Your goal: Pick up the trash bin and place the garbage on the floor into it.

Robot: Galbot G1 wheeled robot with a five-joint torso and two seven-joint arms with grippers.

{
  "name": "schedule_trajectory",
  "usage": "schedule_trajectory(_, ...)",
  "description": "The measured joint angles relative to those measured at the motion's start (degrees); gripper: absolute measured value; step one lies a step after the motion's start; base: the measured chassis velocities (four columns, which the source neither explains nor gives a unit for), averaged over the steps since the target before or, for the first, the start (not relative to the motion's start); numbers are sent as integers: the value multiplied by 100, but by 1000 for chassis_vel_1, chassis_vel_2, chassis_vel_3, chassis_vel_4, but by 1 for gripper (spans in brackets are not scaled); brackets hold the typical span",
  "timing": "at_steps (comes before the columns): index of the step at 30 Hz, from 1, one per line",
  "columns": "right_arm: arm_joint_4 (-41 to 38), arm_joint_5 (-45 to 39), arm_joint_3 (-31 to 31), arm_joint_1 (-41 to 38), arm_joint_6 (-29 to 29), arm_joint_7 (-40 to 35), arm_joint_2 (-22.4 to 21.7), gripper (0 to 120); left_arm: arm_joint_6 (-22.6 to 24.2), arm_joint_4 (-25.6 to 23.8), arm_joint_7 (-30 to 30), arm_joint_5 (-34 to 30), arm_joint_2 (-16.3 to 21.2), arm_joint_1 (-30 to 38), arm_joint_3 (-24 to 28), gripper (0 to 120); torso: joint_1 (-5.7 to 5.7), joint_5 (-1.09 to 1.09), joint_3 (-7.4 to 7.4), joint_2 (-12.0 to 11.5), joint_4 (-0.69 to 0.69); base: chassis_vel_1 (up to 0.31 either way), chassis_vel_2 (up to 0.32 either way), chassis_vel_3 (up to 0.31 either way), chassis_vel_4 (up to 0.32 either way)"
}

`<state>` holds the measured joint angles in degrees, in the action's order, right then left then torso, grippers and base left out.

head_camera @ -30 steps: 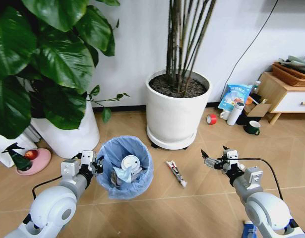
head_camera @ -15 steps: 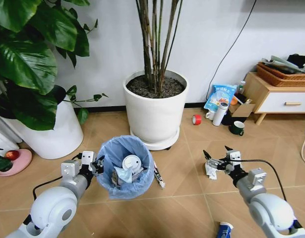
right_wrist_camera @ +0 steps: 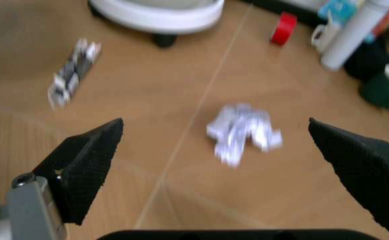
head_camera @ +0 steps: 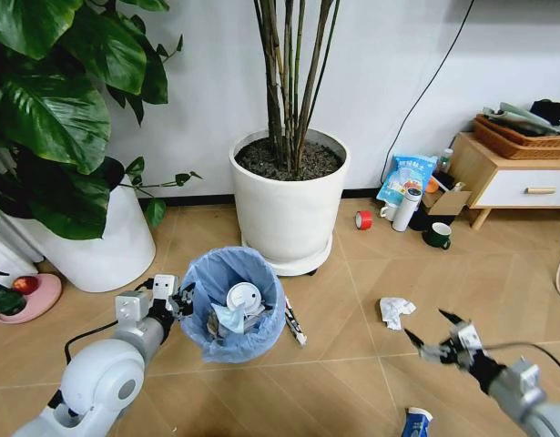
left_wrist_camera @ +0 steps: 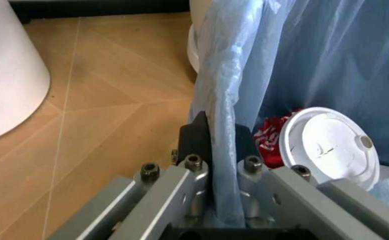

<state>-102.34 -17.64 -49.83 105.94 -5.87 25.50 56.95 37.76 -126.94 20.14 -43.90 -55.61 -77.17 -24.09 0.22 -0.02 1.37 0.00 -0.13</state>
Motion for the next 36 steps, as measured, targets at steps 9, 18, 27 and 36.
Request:
schedule_trajectory(9,1188,239,-42,204,-398,218,532,100,-10,27,-54,63,-87,-55,30,0,0,-2,0,0,-1,0,0,0,0)
schedule_trajectory(18,2184,400,76,-74,-856,452,873,100,-34,-22,-63,120,-88,-240,14,0,0,-2,0,0,0,0,0,0,0)
schedule_trajectory(27,2229,208,268,-325,-829,367,1371,100,-47,-94,-47,136,29,-367,-23,0,0,-2,1,0,0,0,0,0,0)
schedule_trajectory(36,2084,-113,592,-394,-346,-452,1623,100,-50,-82,-36,116,77,-363,-18,0,0,-2,1,0,0,0,0,0,0)
